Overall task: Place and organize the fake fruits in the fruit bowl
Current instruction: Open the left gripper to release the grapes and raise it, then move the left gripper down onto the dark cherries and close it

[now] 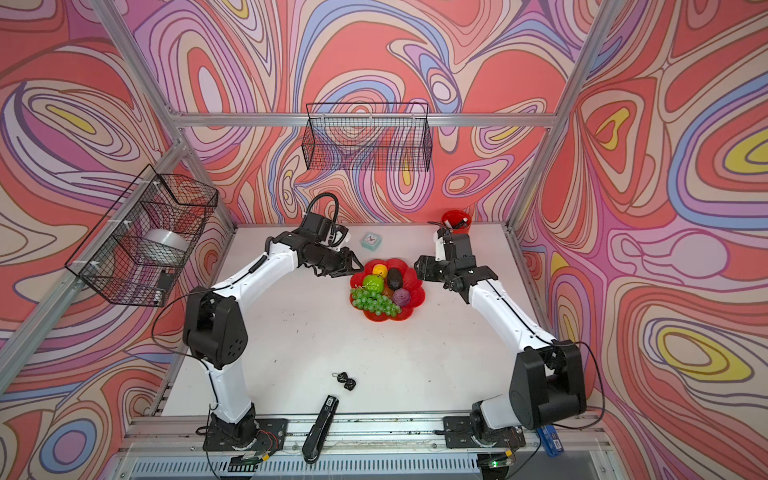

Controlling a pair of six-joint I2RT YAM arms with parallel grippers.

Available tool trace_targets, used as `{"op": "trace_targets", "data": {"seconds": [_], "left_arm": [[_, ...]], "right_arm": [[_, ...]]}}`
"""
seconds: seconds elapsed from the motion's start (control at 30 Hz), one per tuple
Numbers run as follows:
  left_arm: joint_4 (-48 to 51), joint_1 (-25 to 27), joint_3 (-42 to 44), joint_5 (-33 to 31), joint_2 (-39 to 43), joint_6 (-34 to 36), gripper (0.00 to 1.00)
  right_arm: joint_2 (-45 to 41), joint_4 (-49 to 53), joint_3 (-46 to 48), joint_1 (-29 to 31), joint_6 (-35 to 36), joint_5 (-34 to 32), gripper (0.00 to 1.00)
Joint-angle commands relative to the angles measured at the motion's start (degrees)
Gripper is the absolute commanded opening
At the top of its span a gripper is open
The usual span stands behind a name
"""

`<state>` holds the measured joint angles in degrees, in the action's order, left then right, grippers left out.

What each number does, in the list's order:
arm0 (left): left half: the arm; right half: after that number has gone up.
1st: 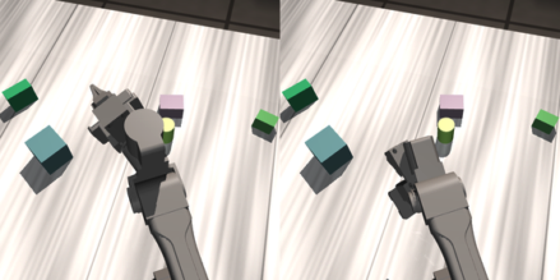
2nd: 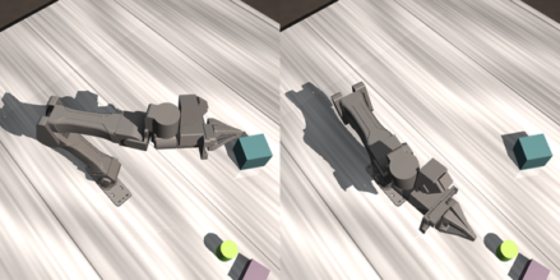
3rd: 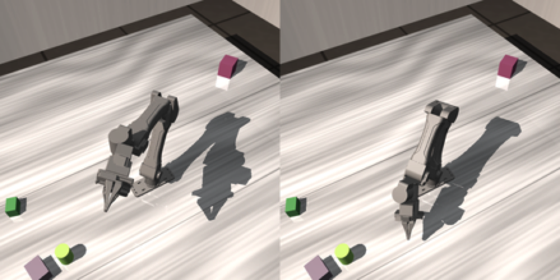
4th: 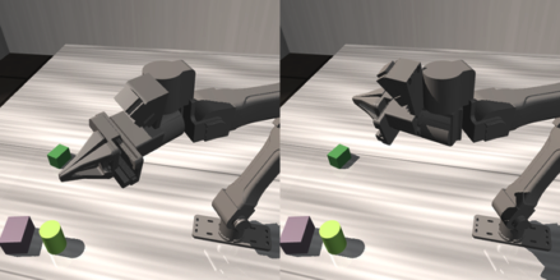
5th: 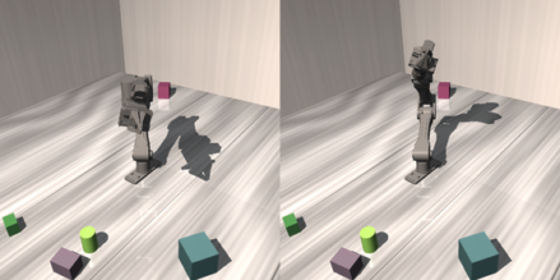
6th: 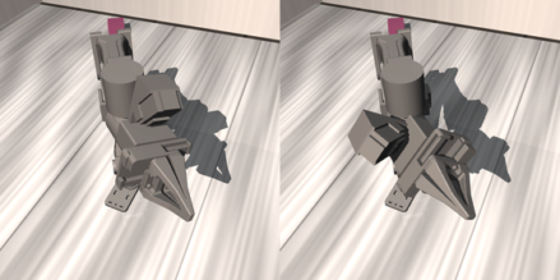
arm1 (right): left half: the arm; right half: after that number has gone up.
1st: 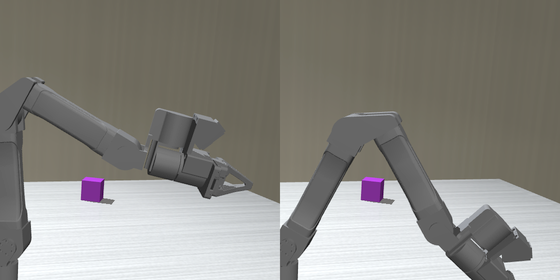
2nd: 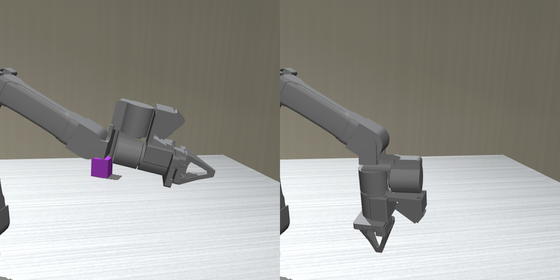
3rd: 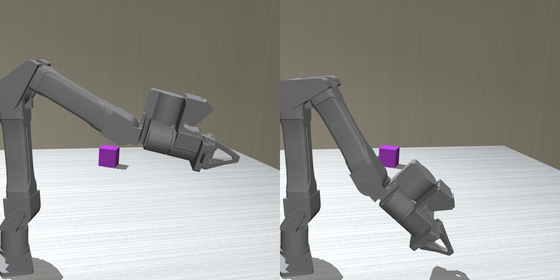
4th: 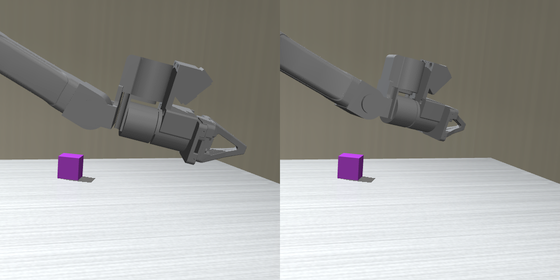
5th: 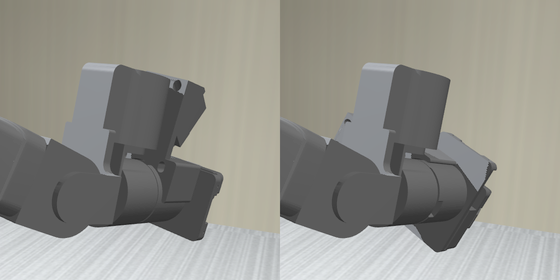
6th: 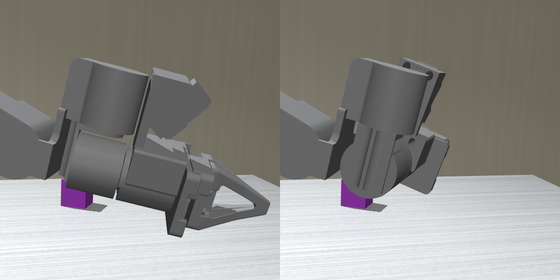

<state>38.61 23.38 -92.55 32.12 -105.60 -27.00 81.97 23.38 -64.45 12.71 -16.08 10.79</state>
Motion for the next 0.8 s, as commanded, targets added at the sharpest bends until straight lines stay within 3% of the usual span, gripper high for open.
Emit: {"op": "trace_targets", "data": {"seconds": [0.0, 0.13, 0.33, 0.43, 0.77], "left_arm": [[4.3, 1.6, 6.6, -6.9, 6.9, 0.8, 0.42], [3.9, 4.8, 16.0, -13.3, 14.8, -1.0, 0.42], [-0.3, 9.1, 30.5, -17.4, 25.1, -7.7, 0.48], [-0.3, 9.8, 36.2, -17.0, 29.4, -10.8, 0.50], [-4.5, 16.7, 52.1, -11.2, 37.1, -22.8, 0.63]], "right_arm": [[-1.9, 3.0, -0.7, 1.2, 0.6, 0.2, 0.68], [-2.6, 6.1, -1.5, 5.9, 1.8, -2.5, 0.68], [-1.9, 10.2, -1.0, 17.5, 1.7, -6.5, 0.68], [-1.0, 11.3, 0.3, 20.8, 0.3, -7.1, 0.68], [2.6, 3.4, 3.0, 21.8, -3.7, -6.1, 0.67]]}}
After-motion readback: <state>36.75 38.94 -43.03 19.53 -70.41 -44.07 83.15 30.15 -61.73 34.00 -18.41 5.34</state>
